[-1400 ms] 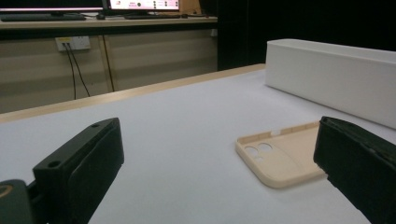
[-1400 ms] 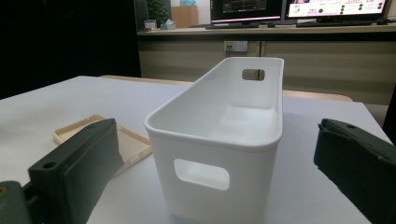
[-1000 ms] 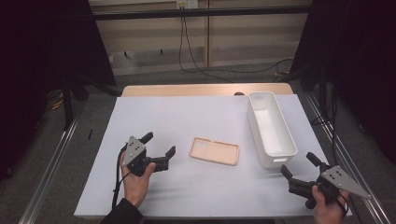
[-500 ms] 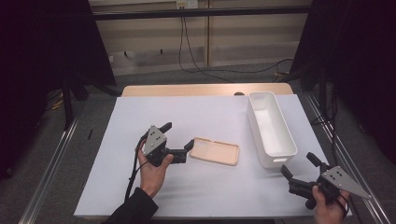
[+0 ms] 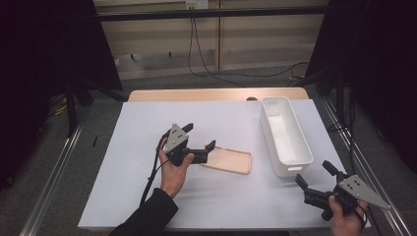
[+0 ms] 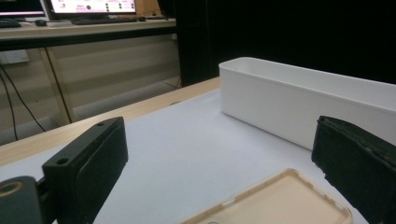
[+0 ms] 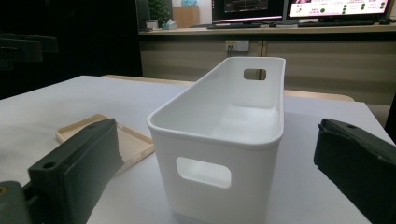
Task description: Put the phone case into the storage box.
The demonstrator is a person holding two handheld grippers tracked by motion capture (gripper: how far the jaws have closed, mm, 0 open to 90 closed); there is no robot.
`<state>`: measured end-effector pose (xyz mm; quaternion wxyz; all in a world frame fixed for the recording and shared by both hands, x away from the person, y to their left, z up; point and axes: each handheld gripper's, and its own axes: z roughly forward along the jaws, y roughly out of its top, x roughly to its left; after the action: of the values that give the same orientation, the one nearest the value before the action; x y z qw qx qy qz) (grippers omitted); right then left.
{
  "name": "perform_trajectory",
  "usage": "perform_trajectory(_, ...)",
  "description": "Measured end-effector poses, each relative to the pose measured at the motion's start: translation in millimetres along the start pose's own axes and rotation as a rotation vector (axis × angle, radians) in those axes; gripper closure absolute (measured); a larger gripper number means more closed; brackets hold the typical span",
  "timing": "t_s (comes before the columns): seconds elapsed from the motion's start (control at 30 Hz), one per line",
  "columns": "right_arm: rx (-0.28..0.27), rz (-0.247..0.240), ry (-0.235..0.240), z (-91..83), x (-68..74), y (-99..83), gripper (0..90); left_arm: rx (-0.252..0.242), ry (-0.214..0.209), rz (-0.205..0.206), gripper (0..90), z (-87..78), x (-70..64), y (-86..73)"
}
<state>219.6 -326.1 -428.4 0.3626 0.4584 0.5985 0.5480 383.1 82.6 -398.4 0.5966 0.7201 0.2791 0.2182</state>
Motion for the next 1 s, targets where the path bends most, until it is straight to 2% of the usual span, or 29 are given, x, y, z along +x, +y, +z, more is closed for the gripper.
perform_trajectory(0.03,0.0,0.0,0.0,0.0,0.0,0.0,0.0,0.012,-0.031,0.014,4.0,6.8,-2.0,3.1)
perform_trajectory(0.17,0.0,0.0,0.0,-0.3,-0.1,0.0,0.0,-0.006,-0.051,-0.013,4.1,16.2,-6.4,4.0)
perform_trajectory(0.37,0.0,-0.001,0.003,-0.2,0.0,-0.1,0.0,0.002,-0.066,-0.001,4.0,31.3,-14.4,5.2)
perform_trajectory(0.4,-0.001,-0.002,0.003,-0.4,0.1,0.0,0.0,-0.005,-0.092,0.0,3.9,34.8,-14.7,5.9)
perform_trajectory(0.57,0.001,0.002,0.004,-0.4,-0.1,-0.1,0.0,-0.005,-0.105,0.0,4.2,46.2,-19.1,7.8)
perform_trajectory(0.77,0.0,0.001,0.006,-0.4,0.0,-0.1,0.0,0.011,-0.097,0.003,4.0,61.1,-22.0,9.4)
perform_trajectory(0.83,0.0,0.001,0.006,-0.5,-0.1,-0.1,0.0,0.012,-0.089,0.024,3.4,65.5,-24.1,10.5)
perform_trajectory(1.0,0.0,0.001,0.007,-0.6,-0.2,-0.1,0.0,0.008,-0.097,0.02,2.6,73.8,-27.0,12.4)
